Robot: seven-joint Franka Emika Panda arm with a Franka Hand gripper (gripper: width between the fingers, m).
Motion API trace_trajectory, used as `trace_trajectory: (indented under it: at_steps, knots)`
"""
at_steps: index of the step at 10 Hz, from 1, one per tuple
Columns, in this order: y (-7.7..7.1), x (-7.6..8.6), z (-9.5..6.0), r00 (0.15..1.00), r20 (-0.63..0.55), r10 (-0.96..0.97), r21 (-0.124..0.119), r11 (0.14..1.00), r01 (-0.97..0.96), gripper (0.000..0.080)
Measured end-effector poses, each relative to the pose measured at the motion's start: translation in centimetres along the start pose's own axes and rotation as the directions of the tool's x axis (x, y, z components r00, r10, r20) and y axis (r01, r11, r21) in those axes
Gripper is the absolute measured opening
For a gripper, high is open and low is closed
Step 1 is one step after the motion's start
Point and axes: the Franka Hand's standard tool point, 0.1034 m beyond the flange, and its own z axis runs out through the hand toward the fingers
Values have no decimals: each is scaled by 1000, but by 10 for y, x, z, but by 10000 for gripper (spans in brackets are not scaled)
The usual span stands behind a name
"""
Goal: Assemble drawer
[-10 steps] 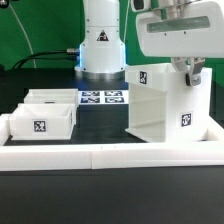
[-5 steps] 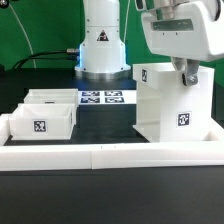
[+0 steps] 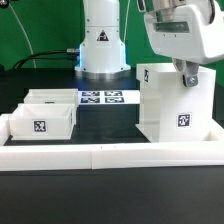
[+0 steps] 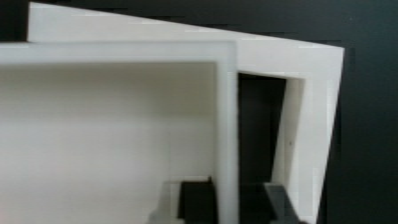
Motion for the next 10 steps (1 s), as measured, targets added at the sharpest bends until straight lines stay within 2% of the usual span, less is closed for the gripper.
trace_trajectory:
  at_steps: [2,4,6,9,10]
  knots:
    - [0,0,1,1000,1,1,-1,1000,-1,41]
    - [-6,3,6,1000,3,19,1,1000,-19,41]
    - [-17,5,7,1000,7,20,5,1000,-20,41]
    - [-42,8,8,1000,14,21,22,1000,-21,41]
    - [-43,9,8,999,17,36,11,999,-36,41]
